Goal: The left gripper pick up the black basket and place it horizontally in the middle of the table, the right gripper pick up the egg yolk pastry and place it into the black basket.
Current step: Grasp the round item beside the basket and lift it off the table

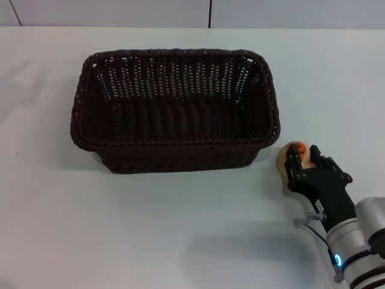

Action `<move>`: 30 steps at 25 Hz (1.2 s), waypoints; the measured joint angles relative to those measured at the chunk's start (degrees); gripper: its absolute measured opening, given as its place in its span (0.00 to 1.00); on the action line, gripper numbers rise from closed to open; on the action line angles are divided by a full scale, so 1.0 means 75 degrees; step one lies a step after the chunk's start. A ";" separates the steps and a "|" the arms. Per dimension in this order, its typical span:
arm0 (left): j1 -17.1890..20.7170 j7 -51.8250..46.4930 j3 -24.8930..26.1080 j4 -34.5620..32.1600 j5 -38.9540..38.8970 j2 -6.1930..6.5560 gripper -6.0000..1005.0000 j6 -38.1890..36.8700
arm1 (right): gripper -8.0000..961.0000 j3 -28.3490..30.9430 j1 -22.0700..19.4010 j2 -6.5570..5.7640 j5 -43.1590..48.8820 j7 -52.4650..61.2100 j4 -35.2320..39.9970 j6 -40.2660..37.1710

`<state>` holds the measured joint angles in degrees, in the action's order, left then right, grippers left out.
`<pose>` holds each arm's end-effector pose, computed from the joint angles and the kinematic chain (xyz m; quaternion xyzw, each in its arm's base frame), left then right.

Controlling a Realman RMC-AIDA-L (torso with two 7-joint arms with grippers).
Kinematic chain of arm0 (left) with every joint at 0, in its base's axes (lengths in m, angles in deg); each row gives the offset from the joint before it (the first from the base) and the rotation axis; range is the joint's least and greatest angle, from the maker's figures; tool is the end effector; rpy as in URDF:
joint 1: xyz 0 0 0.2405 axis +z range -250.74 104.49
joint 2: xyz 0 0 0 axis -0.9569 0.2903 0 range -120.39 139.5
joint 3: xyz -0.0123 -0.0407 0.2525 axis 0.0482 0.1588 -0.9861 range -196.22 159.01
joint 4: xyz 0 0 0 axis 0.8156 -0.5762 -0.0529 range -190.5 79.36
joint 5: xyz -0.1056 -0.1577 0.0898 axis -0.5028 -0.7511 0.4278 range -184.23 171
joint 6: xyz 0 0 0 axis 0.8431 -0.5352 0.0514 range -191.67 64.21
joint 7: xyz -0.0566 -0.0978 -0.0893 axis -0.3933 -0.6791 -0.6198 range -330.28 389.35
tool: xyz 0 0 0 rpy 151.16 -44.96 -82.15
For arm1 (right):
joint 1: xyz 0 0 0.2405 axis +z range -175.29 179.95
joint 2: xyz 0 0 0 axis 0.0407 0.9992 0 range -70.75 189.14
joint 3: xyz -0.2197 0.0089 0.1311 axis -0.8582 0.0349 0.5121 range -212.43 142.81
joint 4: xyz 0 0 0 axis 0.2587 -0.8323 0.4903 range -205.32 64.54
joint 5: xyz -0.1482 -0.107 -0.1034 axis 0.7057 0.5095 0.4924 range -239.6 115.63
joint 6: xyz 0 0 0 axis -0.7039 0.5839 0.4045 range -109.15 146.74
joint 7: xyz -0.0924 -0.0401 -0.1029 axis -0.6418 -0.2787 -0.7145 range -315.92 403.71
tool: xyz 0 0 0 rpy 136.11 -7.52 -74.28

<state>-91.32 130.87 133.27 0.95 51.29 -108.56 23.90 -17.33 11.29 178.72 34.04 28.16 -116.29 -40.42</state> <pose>-0.2566 0.3078 0.2159 -0.6666 -0.0735 -0.5650 0.4807 0.2727 0.2264 -0.1228 -0.6890 0.4050 0.2890 0.5270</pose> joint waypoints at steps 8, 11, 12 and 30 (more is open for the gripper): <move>0.0000 0.0003 0.0000 0.0000 -0.0029 0.0011 0.44 0.0000 | 0.34 0.0067 0.0000 0.0000 -0.0017 0.0000 -0.0015 -0.0025; 0.0000 0.0010 0.0000 0.0000 -0.0036 0.0011 0.44 0.0000 | 0.26 0.0099 0.0032 0.0000 -0.0104 0.0000 -0.0019 -0.0013; 0.0000 0.0011 0.0000 0.0000 -0.0039 0.0011 0.44 0.0000 | 0.24 0.0099 0.0032 0.0000 -0.0104 0.0000 -0.0019 -0.0013; -0.0004 0.0040 0.0011 -0.0001 -0.0104 0.0021 0.44 -0.0024 | 0.08 0.0670 0.0666 -0.0083 -0.0495 -0.1297 -0.0098 -0.1889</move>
<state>-91.35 131.17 133.35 0.94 50.51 -108.41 23.72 -12.31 16.29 178.10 30.33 18.44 -117.02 -54.59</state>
